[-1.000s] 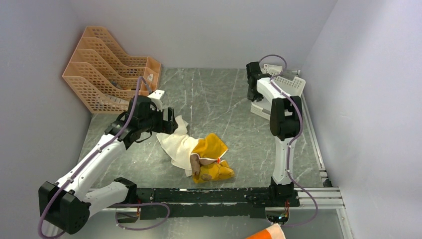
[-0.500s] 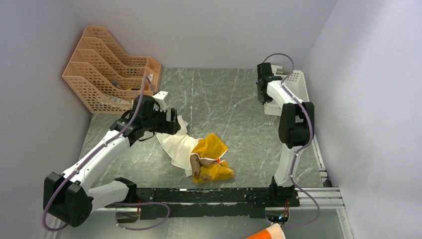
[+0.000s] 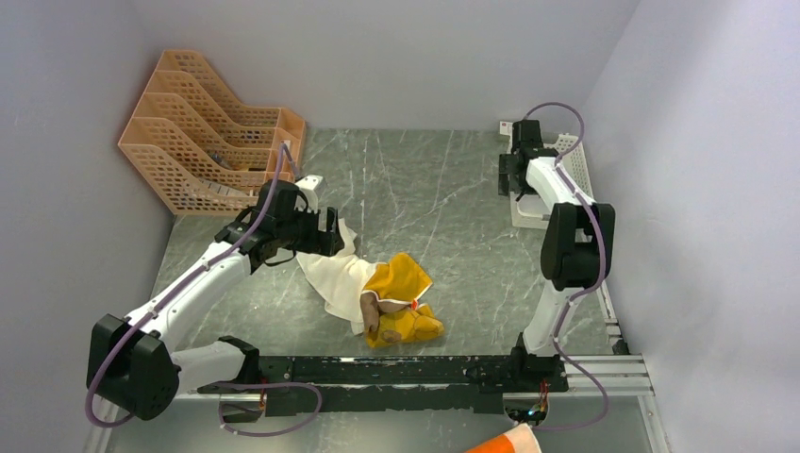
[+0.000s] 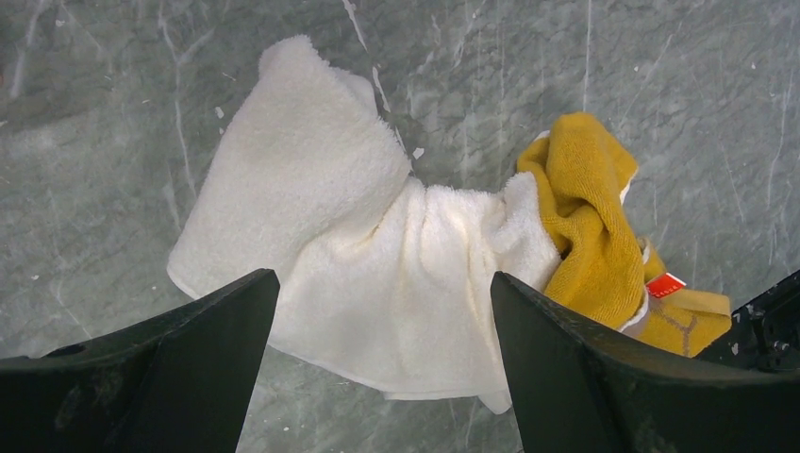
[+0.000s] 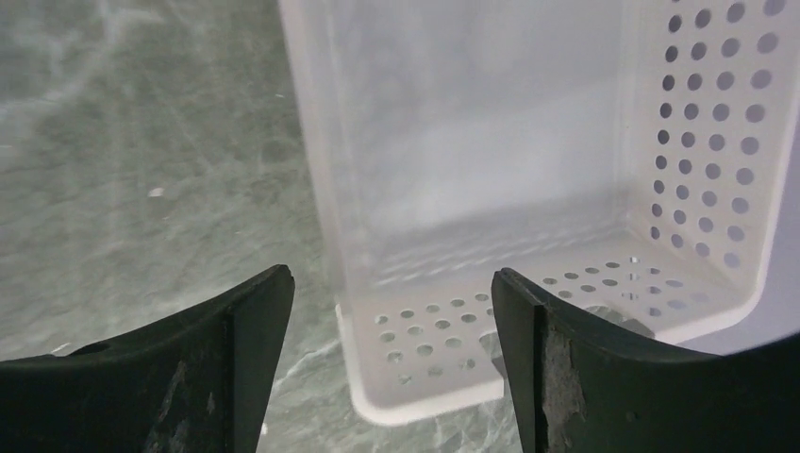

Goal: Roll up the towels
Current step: Move the bin to the corner of the board.

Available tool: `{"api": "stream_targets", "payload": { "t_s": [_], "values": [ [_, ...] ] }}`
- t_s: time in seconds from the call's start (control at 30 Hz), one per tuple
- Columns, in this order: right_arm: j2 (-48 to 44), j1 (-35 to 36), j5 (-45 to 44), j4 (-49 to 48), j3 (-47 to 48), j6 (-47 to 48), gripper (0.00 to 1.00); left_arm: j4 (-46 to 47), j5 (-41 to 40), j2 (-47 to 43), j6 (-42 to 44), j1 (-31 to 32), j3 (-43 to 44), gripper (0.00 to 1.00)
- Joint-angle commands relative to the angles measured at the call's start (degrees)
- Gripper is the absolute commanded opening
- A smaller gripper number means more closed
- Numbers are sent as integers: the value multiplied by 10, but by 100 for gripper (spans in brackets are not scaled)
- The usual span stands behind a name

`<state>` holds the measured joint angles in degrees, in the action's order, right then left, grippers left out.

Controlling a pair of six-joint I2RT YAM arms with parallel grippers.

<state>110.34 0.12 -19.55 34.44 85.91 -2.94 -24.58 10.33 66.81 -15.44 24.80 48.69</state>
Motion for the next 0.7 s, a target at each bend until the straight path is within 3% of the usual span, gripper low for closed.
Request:
{"api": "stream_targets", "payload": {
  "t_s": [0.0,0.13,0.23,0.43,0.67],
  "values": [
    [-91,34,12,-33,4,-25,79,6,-23,9,-5,-2,19,96],
    [-154,139,-62,-66,-21,-29,82,-2,-58,28,-17,-1,12,94],
    [-181,221,-68,-73,-52,-46,82,4,-80,37,-36,-1,-6,93],
    [-217,322,40,-127,-193,-123,82,37,-90,50,-92,-1,-61,92],
    [-223,404,84,-163,-317,-180,77,89,-83,68,-143,2,-102,90]
  ]
}}
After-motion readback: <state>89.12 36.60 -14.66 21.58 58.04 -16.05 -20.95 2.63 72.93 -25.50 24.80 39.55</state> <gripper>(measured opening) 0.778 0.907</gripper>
